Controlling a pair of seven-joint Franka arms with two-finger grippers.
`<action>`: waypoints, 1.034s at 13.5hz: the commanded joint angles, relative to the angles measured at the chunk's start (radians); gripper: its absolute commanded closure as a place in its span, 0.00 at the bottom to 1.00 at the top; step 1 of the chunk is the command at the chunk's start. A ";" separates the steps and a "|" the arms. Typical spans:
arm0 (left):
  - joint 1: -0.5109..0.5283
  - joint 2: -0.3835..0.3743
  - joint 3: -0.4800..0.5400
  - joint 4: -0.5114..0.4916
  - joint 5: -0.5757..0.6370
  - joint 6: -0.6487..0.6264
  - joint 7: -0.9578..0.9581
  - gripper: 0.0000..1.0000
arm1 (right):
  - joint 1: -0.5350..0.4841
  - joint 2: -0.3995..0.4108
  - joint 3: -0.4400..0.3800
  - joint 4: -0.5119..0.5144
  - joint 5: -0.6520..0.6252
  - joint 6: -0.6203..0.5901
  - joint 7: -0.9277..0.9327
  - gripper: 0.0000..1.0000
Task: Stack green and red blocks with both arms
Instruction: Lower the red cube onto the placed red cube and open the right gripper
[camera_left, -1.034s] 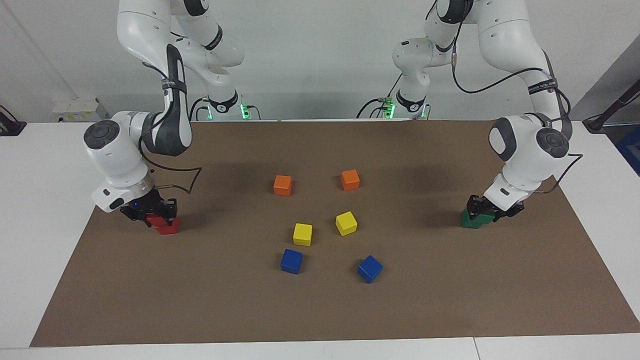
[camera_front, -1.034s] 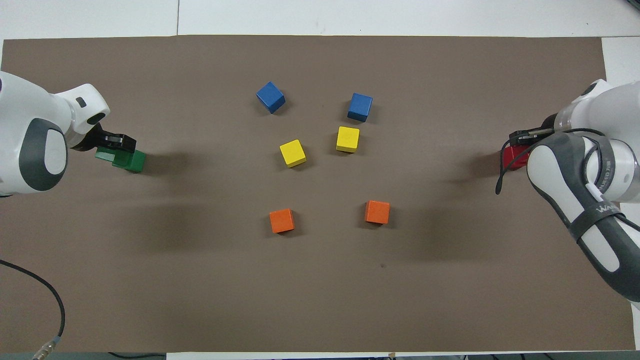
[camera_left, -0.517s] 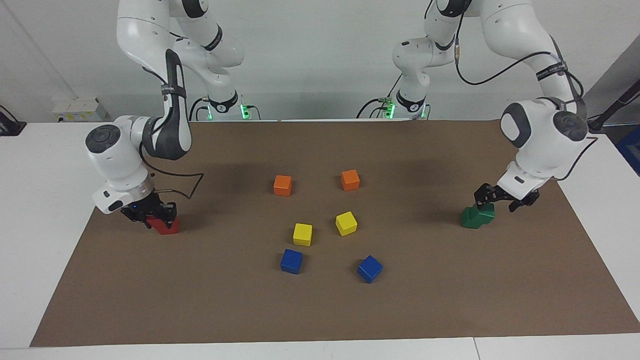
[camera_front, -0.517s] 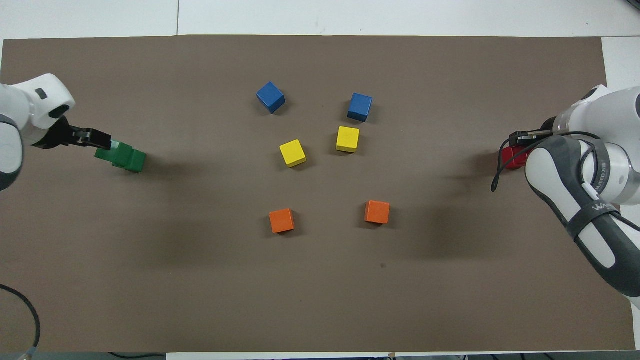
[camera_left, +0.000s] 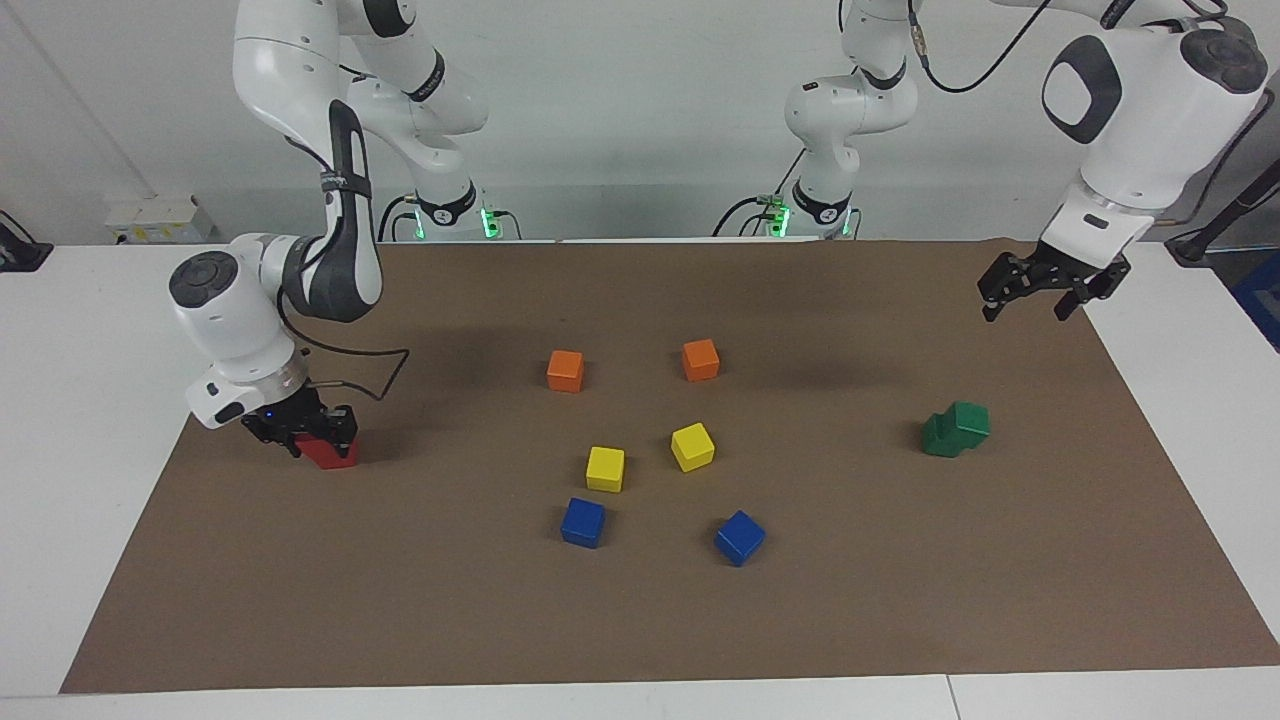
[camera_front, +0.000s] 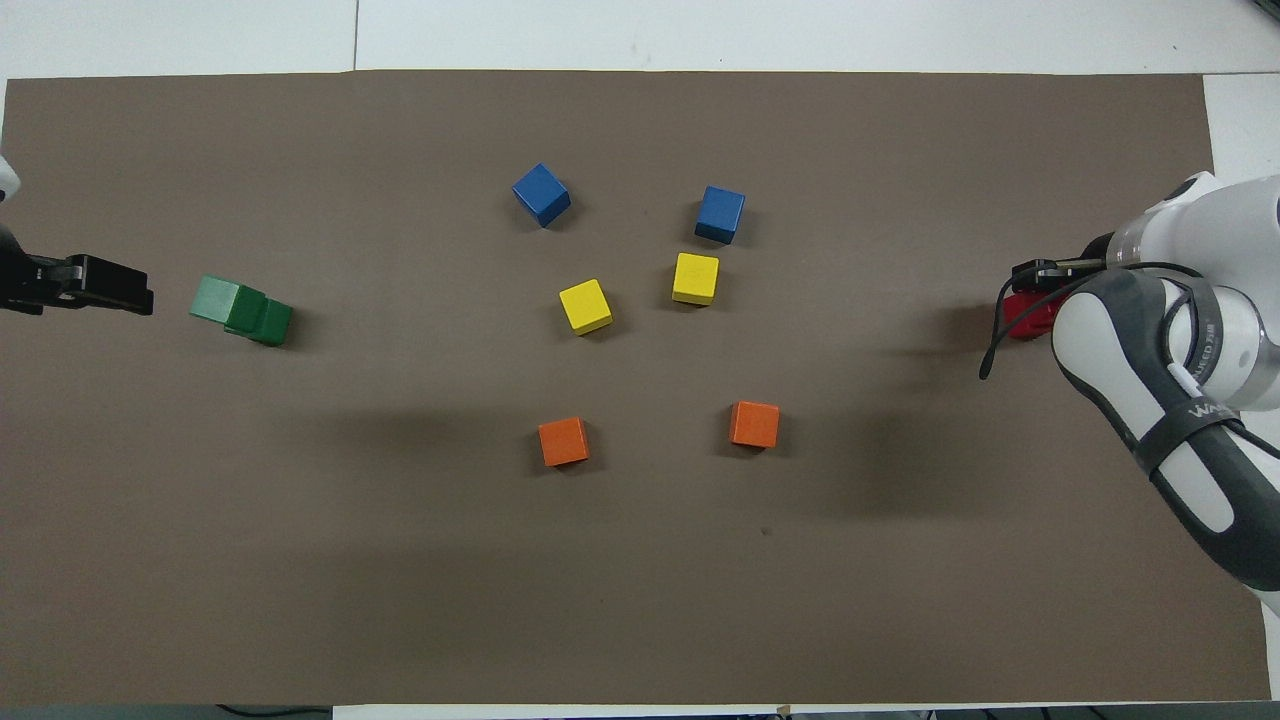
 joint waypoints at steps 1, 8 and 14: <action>-0.029 -0.023 0.019 -0.032 -0.012 -0.019 -0.048 0.00 | -0.013 -0.032 0.014 0.063 0.013 -0.128 0.013 0.00; -0.042 -0.055 0.029 -0.015 -0.021 -0.068 -0.053 0.00 | 0.042 -0.258 0.025 0.221 -0.007 -0.533 0.006 0.00; -0.048 -0.085 0.022 -0.029 -0.021 -0.075 -0.062 0.00 | 0.049 -0.350 0.027 0.230 -0.008 -0.708 0.004 0.00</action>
